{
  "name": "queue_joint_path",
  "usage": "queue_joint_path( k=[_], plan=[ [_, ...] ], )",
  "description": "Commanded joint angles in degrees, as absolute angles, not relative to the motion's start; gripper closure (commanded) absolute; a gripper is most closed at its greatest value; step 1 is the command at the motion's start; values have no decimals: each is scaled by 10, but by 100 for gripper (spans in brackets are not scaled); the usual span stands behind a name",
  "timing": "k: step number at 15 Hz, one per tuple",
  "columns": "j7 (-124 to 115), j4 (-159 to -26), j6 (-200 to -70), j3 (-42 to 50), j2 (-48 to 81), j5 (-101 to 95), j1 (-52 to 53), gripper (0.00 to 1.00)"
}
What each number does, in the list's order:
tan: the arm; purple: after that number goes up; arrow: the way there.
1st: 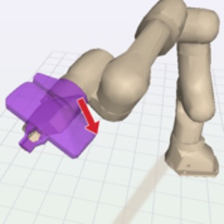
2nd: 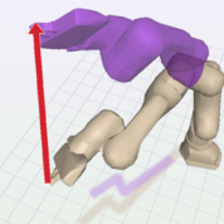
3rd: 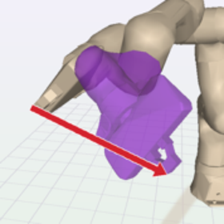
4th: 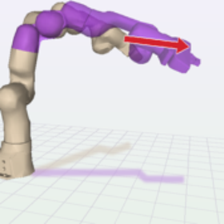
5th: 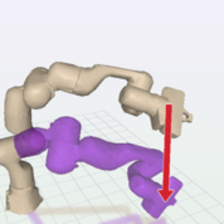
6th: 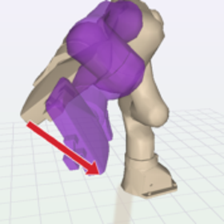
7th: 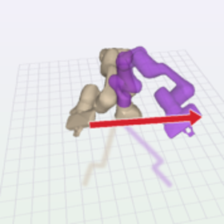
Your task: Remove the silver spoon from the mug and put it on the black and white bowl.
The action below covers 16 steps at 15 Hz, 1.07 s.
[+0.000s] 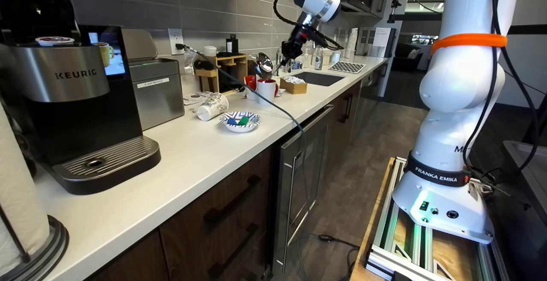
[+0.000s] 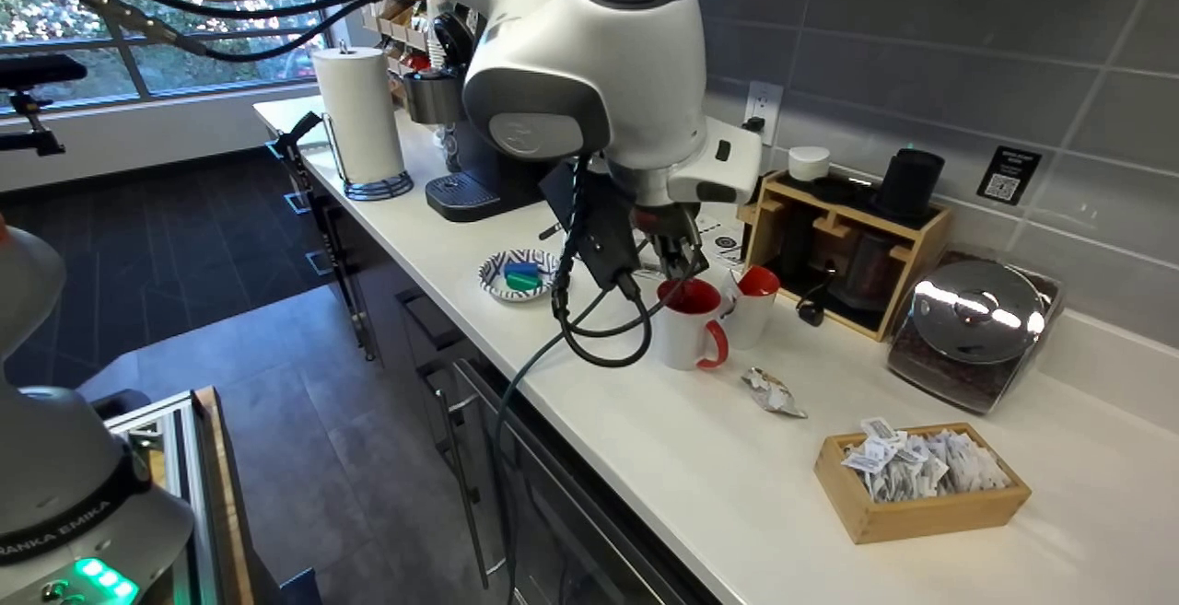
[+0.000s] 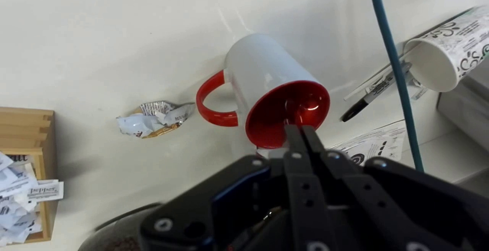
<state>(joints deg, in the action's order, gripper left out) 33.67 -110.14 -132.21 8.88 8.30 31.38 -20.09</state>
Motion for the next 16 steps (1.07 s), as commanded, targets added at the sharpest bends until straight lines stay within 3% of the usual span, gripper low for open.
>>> queue_joint_path(
  k=[1, 10, 16],
  plan=[
    [319, -1118, -1297, 101, 42, 272, -190, 99],
    [492, -1122, -1059, 133, -26, 347, -184, 99],
    [548, -1107, -908, 152, 11, 404, -176, 99]
  ],
)
